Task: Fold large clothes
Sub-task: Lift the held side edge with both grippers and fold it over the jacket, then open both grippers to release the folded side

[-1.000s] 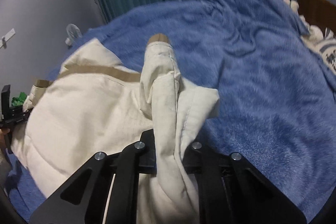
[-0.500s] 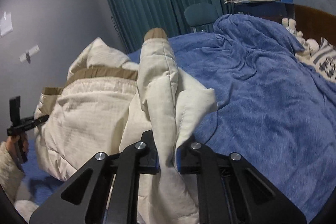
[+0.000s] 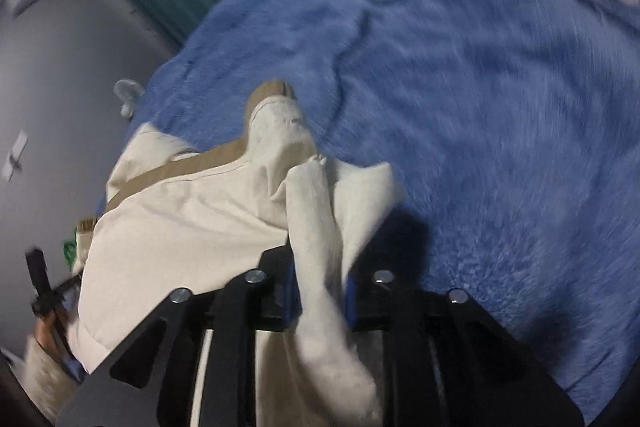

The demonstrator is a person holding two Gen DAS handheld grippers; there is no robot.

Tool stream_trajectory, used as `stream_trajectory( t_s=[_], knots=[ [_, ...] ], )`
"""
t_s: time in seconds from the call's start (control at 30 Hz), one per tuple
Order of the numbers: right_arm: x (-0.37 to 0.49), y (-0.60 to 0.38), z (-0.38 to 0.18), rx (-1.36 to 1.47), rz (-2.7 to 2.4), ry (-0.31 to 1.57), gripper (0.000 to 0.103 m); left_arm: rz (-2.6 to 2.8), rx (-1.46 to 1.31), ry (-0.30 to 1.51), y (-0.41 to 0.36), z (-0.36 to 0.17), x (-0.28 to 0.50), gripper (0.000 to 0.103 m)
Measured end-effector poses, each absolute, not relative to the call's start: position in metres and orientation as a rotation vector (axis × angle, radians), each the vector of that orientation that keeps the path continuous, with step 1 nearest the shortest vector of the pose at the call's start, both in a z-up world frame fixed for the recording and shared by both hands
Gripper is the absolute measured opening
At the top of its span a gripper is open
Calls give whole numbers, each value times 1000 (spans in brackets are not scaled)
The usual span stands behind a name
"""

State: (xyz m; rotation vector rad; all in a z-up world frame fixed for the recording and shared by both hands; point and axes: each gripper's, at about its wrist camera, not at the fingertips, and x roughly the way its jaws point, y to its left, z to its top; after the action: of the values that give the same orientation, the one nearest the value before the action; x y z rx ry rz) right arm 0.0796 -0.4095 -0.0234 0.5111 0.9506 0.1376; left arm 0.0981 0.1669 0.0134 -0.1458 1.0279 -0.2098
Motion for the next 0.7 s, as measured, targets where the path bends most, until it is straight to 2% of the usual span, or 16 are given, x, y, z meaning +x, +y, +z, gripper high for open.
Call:
stream_trajectory(
  t_s=[0.13, 0.17, 0.2, 0.23, 0.27, 0.43, 0.5, 0.57, 0.7],
  knots=[
    [84, -404, -33, 484, 118, 985, 29, -182, -97, 1044, 159, 12, 96, 26],
    [84, -403, -31, 467, 100, 984, 38, -172, -82, 1046, 157, 16, 94, 31],
    [83, -401, -31, 456, 81, 987, 58, -151, -61, 1048, 156, 17, 94, 36],
    [83, -400, -30, 445, 51, 999, 71, -84, -17, 1050, 154, 19, 93, 56],
    [81, -398, -27, 432, 25, 996, 84, -55, 0, 1043, 160, 19, 86, 66],
    [66, -374, 14, 279, -126, 887, 87, 113, 8, 991, 150, 53, 73, 71],
    [56, -343, 39, 213, -118, 807, 95, 149, 41, 945, 134, 68, 67, 77],
    [47, -316, 50, 163, -63, 783, 96, 136, 19, 892, 109, 82, 60, 87],
    [25, -238, 51, 37, 144, 817, 96, 34, -3, 894, 45, 75, 49, 87]
  ],
)
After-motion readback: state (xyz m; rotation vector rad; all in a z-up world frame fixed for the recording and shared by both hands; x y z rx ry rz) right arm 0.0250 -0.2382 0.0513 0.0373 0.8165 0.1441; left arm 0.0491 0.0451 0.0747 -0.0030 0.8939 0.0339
